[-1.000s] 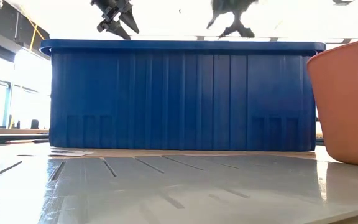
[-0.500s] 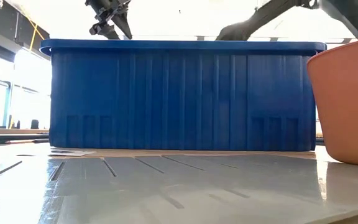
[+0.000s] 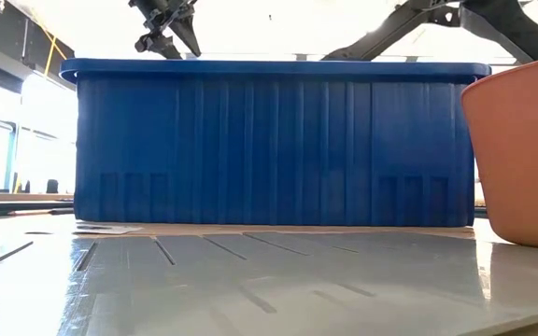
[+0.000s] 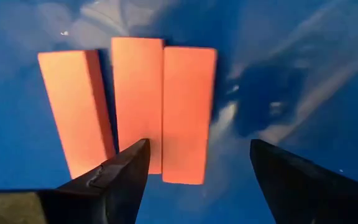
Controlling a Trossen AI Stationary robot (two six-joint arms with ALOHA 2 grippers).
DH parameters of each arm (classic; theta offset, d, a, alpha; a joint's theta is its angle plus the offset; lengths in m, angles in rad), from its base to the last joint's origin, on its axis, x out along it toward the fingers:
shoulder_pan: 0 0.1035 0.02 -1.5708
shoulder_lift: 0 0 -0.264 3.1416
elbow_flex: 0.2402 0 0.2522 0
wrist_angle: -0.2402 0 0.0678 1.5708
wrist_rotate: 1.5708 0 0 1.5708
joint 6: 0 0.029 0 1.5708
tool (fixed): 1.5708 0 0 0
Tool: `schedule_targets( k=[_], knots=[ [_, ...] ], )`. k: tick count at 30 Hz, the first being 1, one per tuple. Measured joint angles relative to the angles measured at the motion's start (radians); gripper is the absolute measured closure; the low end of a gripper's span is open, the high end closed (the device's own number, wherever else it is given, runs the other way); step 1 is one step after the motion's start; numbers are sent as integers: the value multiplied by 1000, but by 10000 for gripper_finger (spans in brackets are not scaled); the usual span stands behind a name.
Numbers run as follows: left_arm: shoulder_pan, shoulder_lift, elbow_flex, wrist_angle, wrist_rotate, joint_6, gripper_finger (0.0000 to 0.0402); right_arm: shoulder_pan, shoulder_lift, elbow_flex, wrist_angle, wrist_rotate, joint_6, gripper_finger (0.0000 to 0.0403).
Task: Sort blocks
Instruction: Put the pink block into the orange bin
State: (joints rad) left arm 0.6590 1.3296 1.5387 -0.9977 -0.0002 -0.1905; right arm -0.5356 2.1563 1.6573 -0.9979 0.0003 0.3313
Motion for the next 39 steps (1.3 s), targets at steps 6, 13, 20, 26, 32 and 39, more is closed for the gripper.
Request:
schedule_targets(
  k=[6, 13, 20, 26, 32, 39],
  knots=[
    [0, 0, 0, 0, -1, 0, 164, 3, -3, 0, -68, 34, -19, 150],
    [0, 0, 0, 0, -1, 0, 164, -2, -9, -2, -112, 51, -26, 177],
    [0, 0, 0, -2, 0, 0, 164, -7, -36, -5, -85, 52, -18, 200],
    [0, 0, 0, -17, 0, 1, 164, -30, -34, -5, -71, 79, 2, 213],
    [0, 0, 0, -34, 0, 1, 164, -51, -16, -3, -31, 20, -24, 213],
    [0, 0, 0, -39, 0, 1, 164, -32, -6, -1, -17, -1, -18, 213]
  ],
)
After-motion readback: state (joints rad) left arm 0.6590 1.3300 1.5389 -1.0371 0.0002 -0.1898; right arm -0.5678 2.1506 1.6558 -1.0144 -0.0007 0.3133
